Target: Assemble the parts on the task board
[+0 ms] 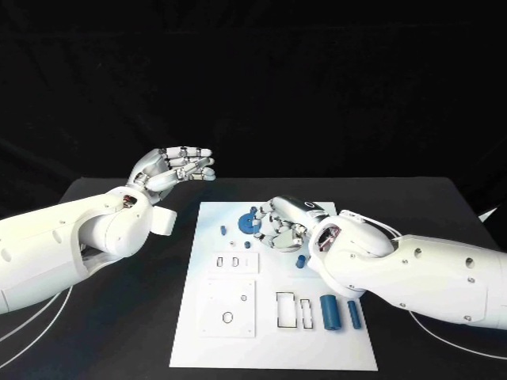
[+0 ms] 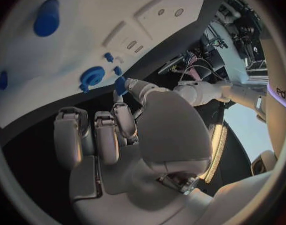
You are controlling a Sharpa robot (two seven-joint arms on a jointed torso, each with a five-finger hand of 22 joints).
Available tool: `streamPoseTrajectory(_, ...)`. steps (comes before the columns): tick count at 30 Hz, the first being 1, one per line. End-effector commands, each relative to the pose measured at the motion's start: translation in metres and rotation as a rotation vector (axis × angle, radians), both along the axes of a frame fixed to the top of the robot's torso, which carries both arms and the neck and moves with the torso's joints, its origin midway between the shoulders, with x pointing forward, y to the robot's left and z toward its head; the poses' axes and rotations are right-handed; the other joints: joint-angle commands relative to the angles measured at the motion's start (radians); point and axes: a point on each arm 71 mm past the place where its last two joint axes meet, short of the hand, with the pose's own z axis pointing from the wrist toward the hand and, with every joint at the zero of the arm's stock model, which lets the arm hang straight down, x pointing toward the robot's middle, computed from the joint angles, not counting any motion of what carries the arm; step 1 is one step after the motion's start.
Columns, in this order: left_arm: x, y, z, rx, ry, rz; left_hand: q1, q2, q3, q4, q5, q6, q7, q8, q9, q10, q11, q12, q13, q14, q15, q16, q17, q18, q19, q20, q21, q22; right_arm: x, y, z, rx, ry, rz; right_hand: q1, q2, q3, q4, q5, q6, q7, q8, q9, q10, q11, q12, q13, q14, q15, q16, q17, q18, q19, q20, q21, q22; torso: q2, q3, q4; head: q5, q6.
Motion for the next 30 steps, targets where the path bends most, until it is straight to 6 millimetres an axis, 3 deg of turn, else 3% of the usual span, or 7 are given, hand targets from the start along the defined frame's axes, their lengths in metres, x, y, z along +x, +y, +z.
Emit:
streamPoseTrajectory(1, 0.000, -0.003, 0.001, -0.002, -0.008, -0.020, -0.007, 0.001, 0.006, -0.002, -0.003, -0.006, 0.056, -0.004, 0.001, 0.002, 0.008, -0.005, 0.001, -0.008, 0.000, -0.003, 0.001, 0.010, -0.008, -0.002, 0.005, 0.001, -0.005, 0.010, -0.006, -0.047, -0.034, -0.005, -0.015, 0.000, 0.002, 0.002, 0.005, -0.006, 0.000, 0.002, 0.015, -0.001, 0.007, -0.004, 0.008, 0.103, 0.001, 0.001, 0.256, -0.010, 0.018, -0.002, 0.001, 0.160, 0.001, 0.0002, 0.0015, 0.003, -0.006)
streamPoseTrajectory(9, -0.001, -0.004, 0.001, -0.001, -0.008, -0.022, -0.007, 0.001, 0.006, -0.002, -0.003, -0.006, 0.056, -0.004, 0.001, 0.002, 0.008, -0.005, 0.001, -0.008, 0.000, -0.003, 0.001, 0.010, -0.008, -0.002, 0.005, 0.001, -0.015, 0.025, -0.019, -0.074, -0.006, 0.014, -0.017, 0.000, 0.003, 0.003, 0.005, -0.005, -0.001, 0.004, 0.016, -0.001, 0.006, -0.004, 0.008, 0.102, 0.000, 0.000, 0.253, -0.010, 0.018, -0.002, 0.000, 0.159, 0.002, 0.0008, -0.0014, 0.009, -0.015)
streamPoseTrajectory(18, 0.000, -0.005, 0.001, -0.003, -0.006, -0.028, -0.007, 0.001, 0.006, -0.002, -0.003, -0.006, 0.056, -0.004, 0.001, 0.002, 0.008, -0.005, 0.001, -0.008, 0.000, -0.003, 0.001, 0.010, -0.008, -0.002, 0.005, 0.001, -0.020, 0.035, -0.031, -0.102, 0.023, 0.028, -0.022, -0.001, 0.003, 0.004, 0.002, -0.004, -0.002, 0.006, 0.016, 0.000, 0.006, -0.004, 0.008, 0.102, 0.000, 0.000, 0.254, -0.010, 0.019, -0.002, 0.002, 0.161, 0.000, 0.0009, 0.0005, 0.009, -0.021)
streamPoseTrajectory(30, 0.000, -0.004, 0.001, -0.002, -0.008, -0.025, -0.007, 0.000, 0.007, -0.003, -0.003, -0.007, 0.056, -0.004, 0.001, 0.002, 0.008, -0.006, 0.001, -0.009, 0.000, -0.003, 0.002, 0.010, -0.009, -0.002, 0.006, 0.002, -0.023, 0.040, -0.040, -0.143, 0.036, 0.049, -0.032, -0.007, 0.002, 0.005, -0.003, -0.004, -0.003, 0.008, 0.017, 0.001, 0.005, -0.004, 0.008, 0.102, -0.001, 0.000, 0.254, -0.010, 0.019, -0.003, 0.002, 0.161, 0.000, 0.0005, -0.0001, 0.011, -0.020)
